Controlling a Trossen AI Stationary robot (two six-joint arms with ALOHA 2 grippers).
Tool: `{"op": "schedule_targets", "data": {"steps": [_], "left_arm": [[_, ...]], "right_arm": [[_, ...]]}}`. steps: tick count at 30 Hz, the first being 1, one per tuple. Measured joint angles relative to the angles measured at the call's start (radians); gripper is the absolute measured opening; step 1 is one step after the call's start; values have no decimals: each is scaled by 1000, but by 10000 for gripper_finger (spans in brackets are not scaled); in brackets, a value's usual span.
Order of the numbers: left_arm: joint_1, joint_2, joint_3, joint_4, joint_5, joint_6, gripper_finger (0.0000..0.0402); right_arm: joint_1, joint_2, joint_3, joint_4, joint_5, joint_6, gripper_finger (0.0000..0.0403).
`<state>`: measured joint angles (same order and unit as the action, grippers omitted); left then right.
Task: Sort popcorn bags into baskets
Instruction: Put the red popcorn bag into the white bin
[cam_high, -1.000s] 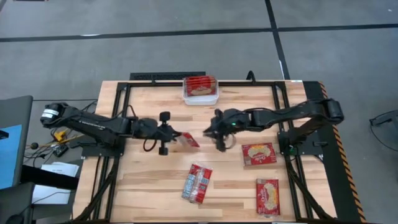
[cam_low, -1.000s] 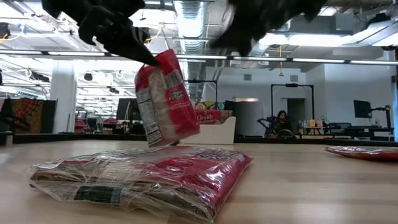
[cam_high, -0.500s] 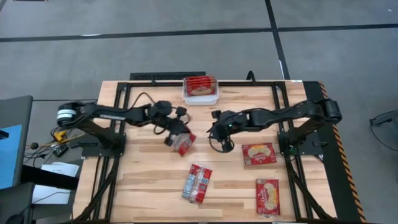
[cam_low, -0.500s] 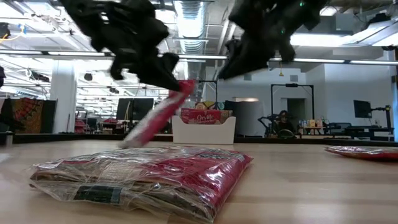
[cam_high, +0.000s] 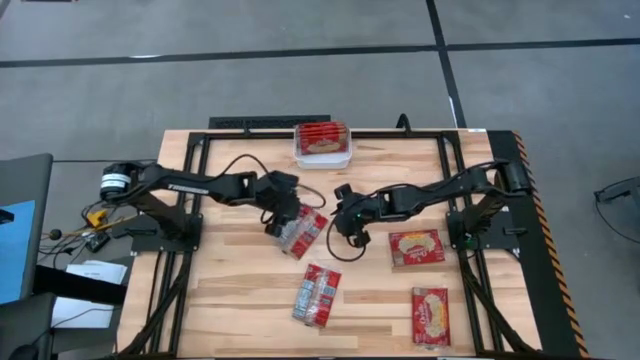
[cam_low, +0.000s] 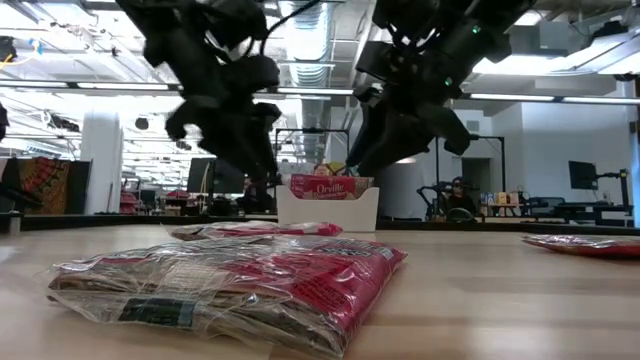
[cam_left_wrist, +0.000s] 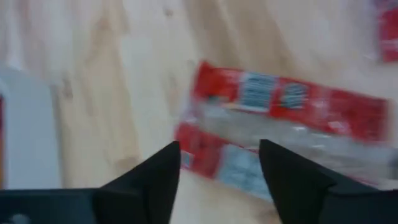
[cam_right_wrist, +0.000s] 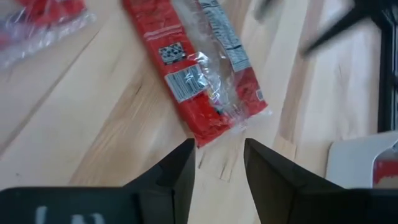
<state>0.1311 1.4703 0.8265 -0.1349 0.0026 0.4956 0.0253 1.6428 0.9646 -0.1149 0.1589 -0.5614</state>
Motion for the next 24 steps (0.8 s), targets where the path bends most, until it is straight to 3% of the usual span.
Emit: {"op": "schedule_targets", "data": {"steps": [4, 8, 11, 14, 24], "left_arm": [[-71, -13, -21, -90, 59, -64, 243], [-161, -12, -79, -94, 68, -56, 245], [-210, -12, -100, -85, 13, -53, 239], [-234, -12, -100, -46, -25, -58, 233], [-237, 41, -105, 19, 2, -44, 229]], "right_arm": [[-1, 2, 0, 17, -1, 106, 167], [-4, 30, -2, 56, 0, 117, 161], [-7, 55, 2, 124, 0, 134, 153], [-8, 81, -3, 155, 0, 191, 143], [-13, 63, -1, 95, 0, 385, 117]]}}
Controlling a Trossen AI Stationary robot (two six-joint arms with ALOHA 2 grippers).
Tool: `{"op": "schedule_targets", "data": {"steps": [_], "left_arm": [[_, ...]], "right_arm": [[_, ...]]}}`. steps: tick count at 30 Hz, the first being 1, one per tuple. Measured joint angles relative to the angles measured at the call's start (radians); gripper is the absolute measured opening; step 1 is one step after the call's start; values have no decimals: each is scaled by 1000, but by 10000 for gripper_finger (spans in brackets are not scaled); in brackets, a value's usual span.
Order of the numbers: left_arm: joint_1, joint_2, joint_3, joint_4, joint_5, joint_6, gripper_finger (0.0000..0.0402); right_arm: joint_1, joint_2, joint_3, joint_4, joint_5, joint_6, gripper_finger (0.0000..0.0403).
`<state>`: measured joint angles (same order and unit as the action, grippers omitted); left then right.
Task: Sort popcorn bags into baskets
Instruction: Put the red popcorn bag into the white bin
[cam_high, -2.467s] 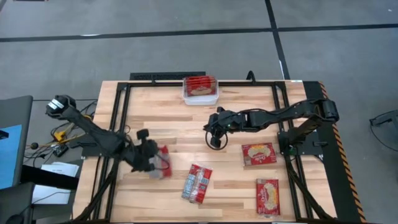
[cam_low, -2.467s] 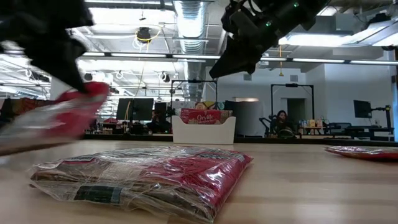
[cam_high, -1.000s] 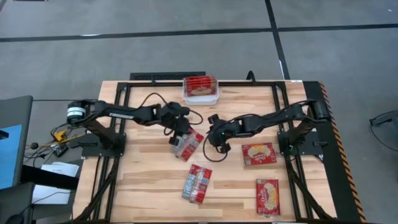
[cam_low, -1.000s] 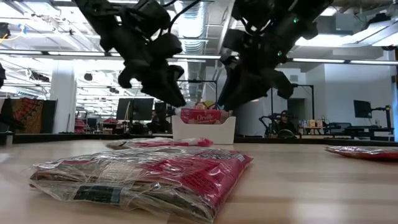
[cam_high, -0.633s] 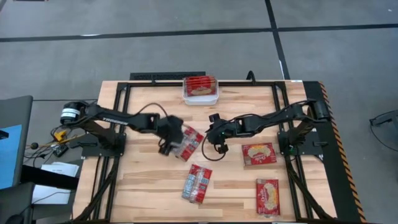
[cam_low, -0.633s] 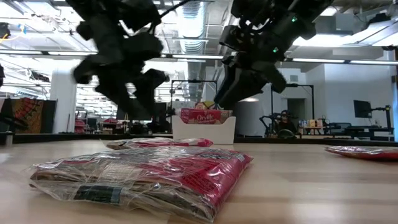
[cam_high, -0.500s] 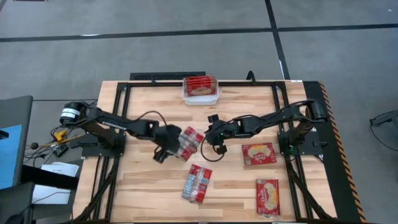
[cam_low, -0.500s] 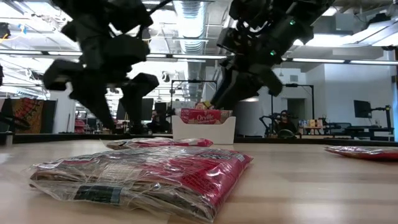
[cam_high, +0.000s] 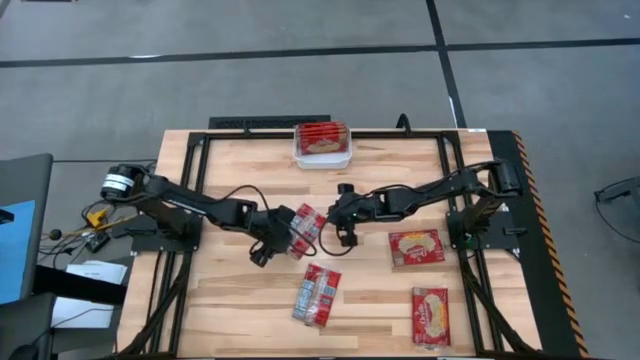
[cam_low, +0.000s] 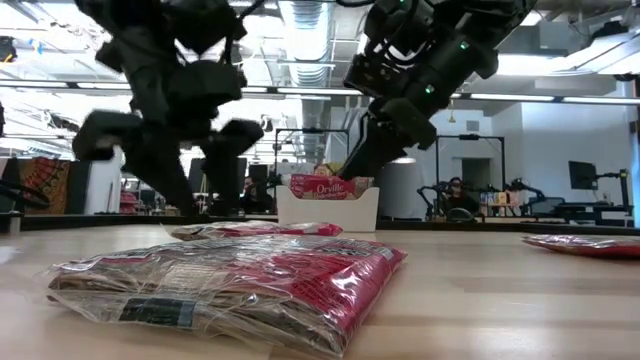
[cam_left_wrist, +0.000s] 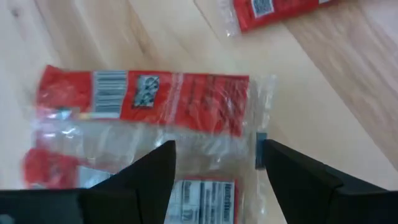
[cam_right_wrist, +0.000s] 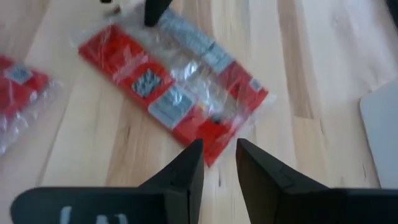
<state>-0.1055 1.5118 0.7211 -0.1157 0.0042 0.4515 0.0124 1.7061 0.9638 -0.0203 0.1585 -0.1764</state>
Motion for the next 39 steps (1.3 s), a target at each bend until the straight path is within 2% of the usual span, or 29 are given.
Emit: {"op": "schedule_targets", "data": {"steps": [3, 8, 11, 14, 18, 20, 21, 27, 30, 32, 35, 39], "left_arm": [[0, 43, -21, 42, 25, 3, 229], [0, 114, -20, 66, -32, 8, 228], [6, 152, -20, 82, -26, 7, 215], [11, 179, -19, 97, -30, -21, 178], [20, 187, -17, 95, -40, -45, 80], [22, 169, -19, 83, -80, -50, 26], [23, 159, -21, 78, -102, -62, 15], [23, 20, -29, 34, -197, -95, 3], [31, -87, -27, 39, -202, -95, 1], [40, -150, -26, 35, -190, -98, 0], [58, -246, -26, 30, -156, -105, 0], [79, -350, -26, 4, -147, -136, 0]], "right_arm": [[0, 0, 0, -22, 0, -12, 120], [0, 1, 0, -26, 0, -8, 123], [0, 1, 0, -16, 0, 2, 119], [0, 1, 0, -8, 0, 8, 117], [-3, 1, 0, 9, 0, 21, 118], [-3, 1, 0, -6, 0, 62, 118], [-3, 1, 0, -20, 0, 93, 116], [-16, 1, 0, -117, 23, 227, 76], [-13, 1, 0, -97, 30, 218, 47], [-3, 1, -7, -22, 40, 182, 27], [2, 1, -64, 211, 28, 130, 9], [-20, 1, -165, 531, 8, 112, 19]]}}
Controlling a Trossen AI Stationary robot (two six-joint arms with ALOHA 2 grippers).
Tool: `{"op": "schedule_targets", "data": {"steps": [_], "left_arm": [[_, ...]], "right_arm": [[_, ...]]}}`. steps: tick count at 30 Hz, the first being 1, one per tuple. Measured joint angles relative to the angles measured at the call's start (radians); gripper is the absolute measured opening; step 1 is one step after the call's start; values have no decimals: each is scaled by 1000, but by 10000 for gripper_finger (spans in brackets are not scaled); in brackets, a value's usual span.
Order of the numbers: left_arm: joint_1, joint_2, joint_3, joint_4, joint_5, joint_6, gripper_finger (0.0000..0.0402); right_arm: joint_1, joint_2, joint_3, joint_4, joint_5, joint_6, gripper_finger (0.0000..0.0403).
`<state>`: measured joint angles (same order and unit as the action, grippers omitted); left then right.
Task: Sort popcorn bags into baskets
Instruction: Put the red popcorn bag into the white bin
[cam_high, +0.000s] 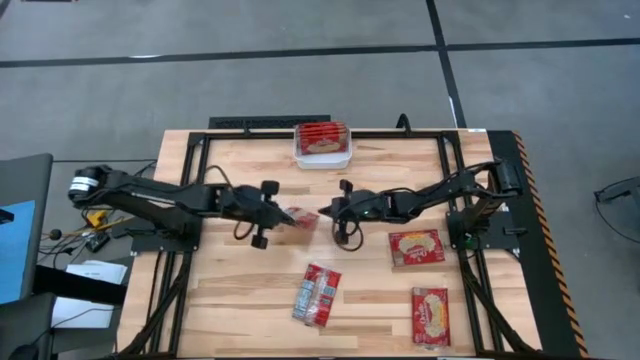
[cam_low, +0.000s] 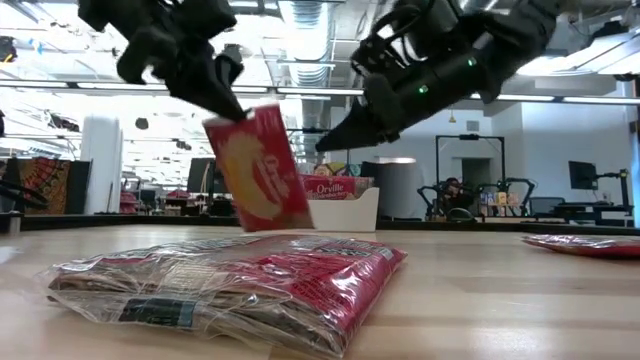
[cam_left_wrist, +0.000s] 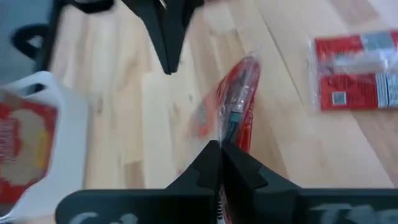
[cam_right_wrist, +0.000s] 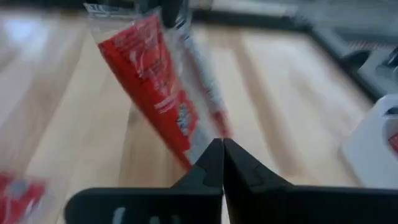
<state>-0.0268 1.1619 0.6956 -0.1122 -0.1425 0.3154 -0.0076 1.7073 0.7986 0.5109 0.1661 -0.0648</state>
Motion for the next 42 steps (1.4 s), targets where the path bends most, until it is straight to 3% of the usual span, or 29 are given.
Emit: {"op": "schedule_targets", "data": {"steps": [6, 10, 15, 18, 22, 25, 28, 33, 38, 42], "left_arm": [[22, -100, 1, -26, -10, -42, 0], [32, -136, 1, -24, -49, -53, 0], [37, -161, 1, 10, -134, -74, 0], [37, -173, 2, 33, -159, -85, 0], [40, -195, 2, 54, -158, -97, 0], [40, -213, 3, 63, -157, -97, 0], [40, -232, 3, 101, -143, -91, 0], [40, -254, 3, 159, -125, -88, 0], [42, -261, 2, 181, -135, -90, 0], [42, -261, 2, 199, -143, -93, 0]], "right_arm": [[-62, 0, -126, 363, -83, 123, 86], [-68, -1, -175, 498, -106, 143, 133], [-65, -1, -187, 506, -107, 154, 186], [-63, -1, -188, 517, -54, 177, 206], [-55, -1, -255, 648, 69, 147, 211], [-82, -1, -320, 762, 63, 176, 207], [-118, 0, -340, 766, -12, 224, 205], [-116, 0, -283, 775, -140, 226, 215], [-77, 0, -196, 764, -145, 118, 221], [-59, 0, -103, 604, -145, 50, 219]]}}
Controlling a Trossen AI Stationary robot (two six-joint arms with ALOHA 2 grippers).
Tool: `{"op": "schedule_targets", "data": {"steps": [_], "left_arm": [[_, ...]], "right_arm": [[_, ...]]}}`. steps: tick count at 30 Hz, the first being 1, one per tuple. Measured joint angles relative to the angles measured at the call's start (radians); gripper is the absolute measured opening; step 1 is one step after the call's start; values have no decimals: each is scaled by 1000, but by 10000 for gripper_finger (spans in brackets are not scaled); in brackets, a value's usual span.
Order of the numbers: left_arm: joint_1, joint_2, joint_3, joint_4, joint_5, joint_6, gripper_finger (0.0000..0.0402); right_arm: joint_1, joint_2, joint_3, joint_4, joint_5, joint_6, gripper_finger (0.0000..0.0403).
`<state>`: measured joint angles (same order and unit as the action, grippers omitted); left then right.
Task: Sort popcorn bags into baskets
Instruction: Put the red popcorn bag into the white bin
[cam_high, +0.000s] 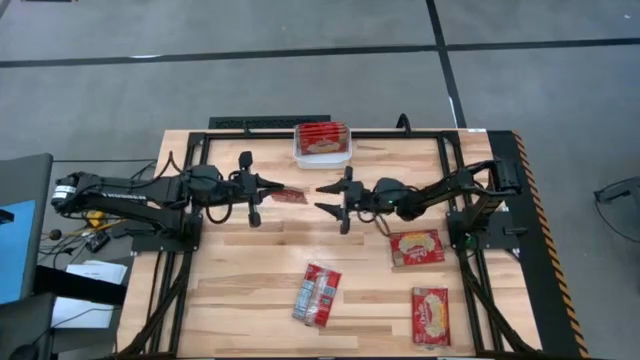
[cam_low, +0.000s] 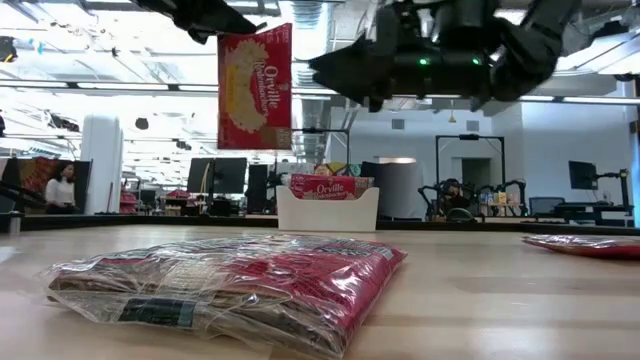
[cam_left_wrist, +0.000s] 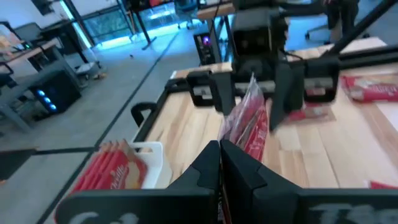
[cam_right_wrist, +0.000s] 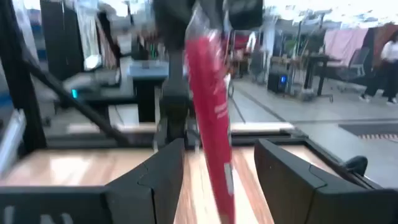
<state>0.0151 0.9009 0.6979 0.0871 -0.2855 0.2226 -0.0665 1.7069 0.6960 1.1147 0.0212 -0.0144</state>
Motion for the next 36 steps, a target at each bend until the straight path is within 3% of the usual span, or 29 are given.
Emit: {"op": "schedule_targets", "data": {"steps": [5, 12, 19, 24, 29, 36], "left_arm": [[0, 0, 0, 39, -2, 1, 0], [0, 0, 0, 50, -1, 8, 0], [15, 24, 2, -161, 4, -41, 9], [19, 120, 0, -371, 131, -139, 68], [-34, 283, 0, -466, 284, -211, 160], [-151, 526, 0, -430, 238, -227, 274]], "right_arm": [[11, 0, 97, -170, 1, -48, 215], [5, 0, 132, -238, 20, -39, 203], [-16, 0, 131, -335, 58, 59, 175], [-14, 0, 131, -409, 111, 76, 155], [-14, 0, 131, -430, 112, 77, 137], [-14, 0, 131, -437, 112, 78, 123]]}}
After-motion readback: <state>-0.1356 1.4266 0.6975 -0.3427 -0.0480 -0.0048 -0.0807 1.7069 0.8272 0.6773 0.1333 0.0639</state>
